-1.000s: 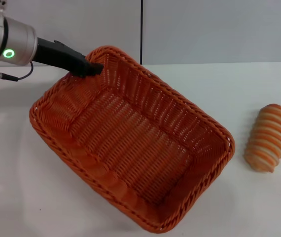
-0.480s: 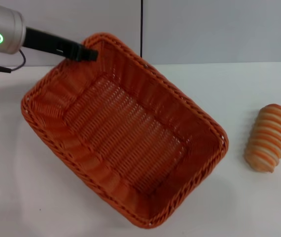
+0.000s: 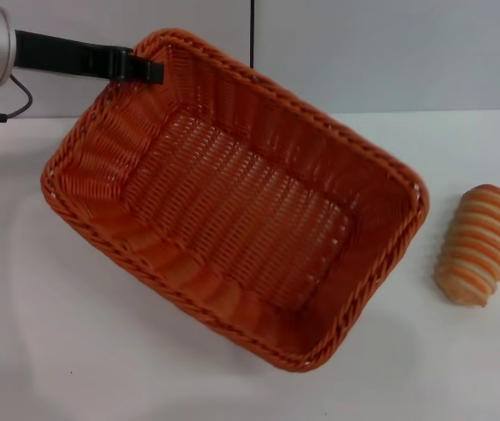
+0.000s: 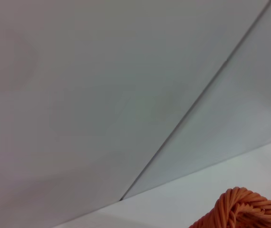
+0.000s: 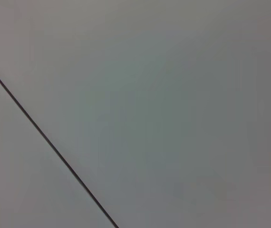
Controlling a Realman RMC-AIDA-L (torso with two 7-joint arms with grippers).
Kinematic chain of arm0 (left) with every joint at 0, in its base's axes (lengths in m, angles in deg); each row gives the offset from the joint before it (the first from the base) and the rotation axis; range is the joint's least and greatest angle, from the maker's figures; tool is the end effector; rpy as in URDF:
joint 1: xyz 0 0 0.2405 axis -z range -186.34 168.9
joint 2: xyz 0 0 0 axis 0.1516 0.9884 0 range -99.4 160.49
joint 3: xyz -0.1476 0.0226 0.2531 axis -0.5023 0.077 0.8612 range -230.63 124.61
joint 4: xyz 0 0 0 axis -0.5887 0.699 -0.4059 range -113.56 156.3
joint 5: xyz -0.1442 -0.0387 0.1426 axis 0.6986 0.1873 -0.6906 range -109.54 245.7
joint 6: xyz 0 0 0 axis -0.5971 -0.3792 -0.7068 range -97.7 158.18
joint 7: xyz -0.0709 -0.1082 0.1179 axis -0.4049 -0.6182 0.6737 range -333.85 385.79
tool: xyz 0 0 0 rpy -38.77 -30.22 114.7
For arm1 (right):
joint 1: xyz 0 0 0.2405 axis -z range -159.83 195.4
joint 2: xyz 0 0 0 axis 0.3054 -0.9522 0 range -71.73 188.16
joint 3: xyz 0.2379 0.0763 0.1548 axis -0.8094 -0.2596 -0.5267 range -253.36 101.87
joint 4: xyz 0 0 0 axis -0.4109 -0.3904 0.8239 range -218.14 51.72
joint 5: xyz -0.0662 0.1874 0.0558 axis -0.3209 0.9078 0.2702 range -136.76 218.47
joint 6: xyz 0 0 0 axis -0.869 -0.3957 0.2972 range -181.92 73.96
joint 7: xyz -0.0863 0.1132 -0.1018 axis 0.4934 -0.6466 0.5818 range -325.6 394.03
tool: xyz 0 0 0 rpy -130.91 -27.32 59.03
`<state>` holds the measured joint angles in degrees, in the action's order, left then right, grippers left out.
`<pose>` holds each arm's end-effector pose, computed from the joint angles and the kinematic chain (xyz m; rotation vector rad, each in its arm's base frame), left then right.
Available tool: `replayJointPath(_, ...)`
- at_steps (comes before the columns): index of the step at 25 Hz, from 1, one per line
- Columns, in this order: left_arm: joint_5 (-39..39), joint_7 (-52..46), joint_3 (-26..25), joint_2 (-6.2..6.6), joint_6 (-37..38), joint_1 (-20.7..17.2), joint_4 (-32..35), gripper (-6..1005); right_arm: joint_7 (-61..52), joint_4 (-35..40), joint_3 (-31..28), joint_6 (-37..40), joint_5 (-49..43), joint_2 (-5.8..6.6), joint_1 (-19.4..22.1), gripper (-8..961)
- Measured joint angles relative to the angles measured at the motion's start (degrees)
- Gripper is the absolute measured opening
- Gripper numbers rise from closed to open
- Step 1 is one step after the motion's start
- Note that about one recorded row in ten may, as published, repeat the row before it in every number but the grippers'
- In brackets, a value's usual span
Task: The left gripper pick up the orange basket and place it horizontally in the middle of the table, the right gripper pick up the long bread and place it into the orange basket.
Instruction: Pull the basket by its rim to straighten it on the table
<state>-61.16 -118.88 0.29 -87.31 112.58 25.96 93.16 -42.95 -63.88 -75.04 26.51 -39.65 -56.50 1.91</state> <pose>-0.2130 0.4243 0.0230 -2.3810 -1.2503 -0.3414 0.4370 0.3026 0.1218 -1.2151 0.9890 1.2665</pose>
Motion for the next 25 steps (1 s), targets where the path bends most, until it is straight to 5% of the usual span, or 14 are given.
replayJointPath(12,5.8,-4.5,-0.5,-0.28,-0.7,-5.8,-0.3,191,-0.3,0.0,0.1,-0.3,0.0,0.83,-0.9,714)
replayJointPath(25,11.0,-5.2,-0.1,-0.56,-5.2,-17.1,-0.9,214,-0.5,0.0,1.7,-0.7,-0.1,1.80,-2.3,716)
